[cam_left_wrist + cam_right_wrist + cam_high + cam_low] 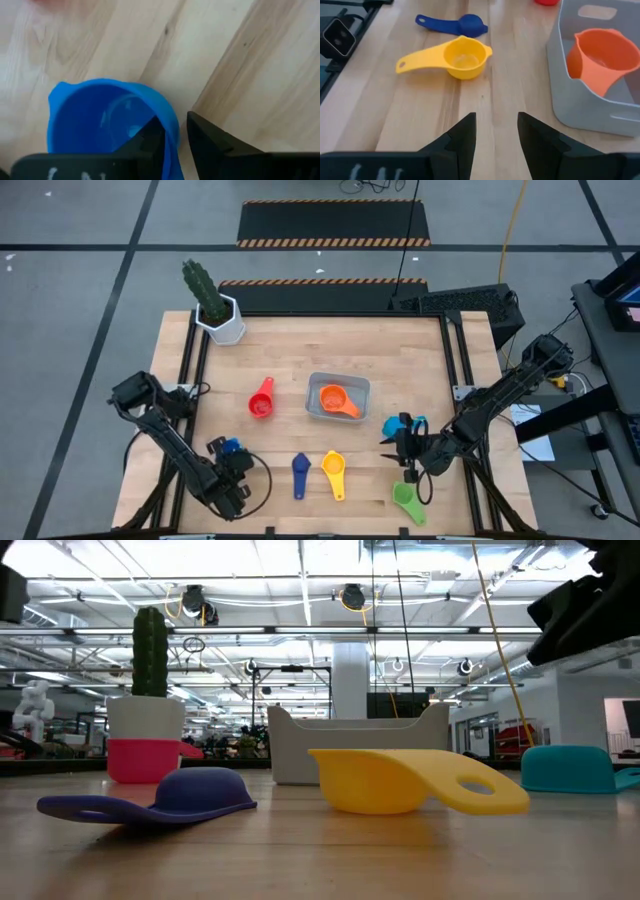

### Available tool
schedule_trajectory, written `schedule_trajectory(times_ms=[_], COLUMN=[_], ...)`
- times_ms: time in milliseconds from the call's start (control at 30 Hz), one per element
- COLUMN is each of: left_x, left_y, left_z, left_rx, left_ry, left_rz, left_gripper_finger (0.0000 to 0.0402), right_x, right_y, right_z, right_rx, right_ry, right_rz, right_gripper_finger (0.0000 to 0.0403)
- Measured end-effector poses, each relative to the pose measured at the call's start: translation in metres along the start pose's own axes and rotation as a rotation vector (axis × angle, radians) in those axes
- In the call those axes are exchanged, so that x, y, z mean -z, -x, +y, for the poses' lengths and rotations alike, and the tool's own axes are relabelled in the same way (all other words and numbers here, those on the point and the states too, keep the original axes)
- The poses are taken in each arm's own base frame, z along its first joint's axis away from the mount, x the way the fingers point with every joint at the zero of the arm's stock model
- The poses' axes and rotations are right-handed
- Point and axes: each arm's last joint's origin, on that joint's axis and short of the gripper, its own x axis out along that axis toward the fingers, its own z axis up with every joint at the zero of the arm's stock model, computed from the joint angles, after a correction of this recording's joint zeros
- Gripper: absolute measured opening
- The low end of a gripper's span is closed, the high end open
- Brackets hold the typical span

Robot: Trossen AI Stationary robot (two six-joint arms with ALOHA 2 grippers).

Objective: Nest measuring cups in basket
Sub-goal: Stack the blue measuring cup into the orange measuring cup

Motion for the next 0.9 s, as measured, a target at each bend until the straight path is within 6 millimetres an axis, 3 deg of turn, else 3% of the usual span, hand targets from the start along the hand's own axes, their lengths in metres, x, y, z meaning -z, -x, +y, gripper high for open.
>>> schedule_trajectory(times_ms=[200, 433, 733, 900], left_x=[-0.012, -0.041, -0.084, -0.117], left_y=[0.002, 0.029, 0.090, 0.105], left_z=[0.003, 0.019, 0.027, 0.021], left_rx=[-0.015, 0.049, 0.119, 0.085], left_ry=[0.034, 0.171, 0.266, 0.241], left_rz=[-0.052, -0.181, -0.813, -1.015], left_gripper_finger=[0.0014, 0.0009, 0.0007, 0.0009], right_x=[-0.003, -0.019, -0.050, -0.080], right_y=[0.000, -0.008, -0.039, -0.058], right_z=[0.000, 0.006, 0.041, 0.065], right_rx=[0.041, 0.204, 0.237, 0.337], right_ry=[0.000, -0.102, 0.017, 0.181], right_rz=[-0.042, -0.291, -0.444, -0.453], right_gripper_finger=[0.0139, 0.0139, 0.0139, 0.0139])
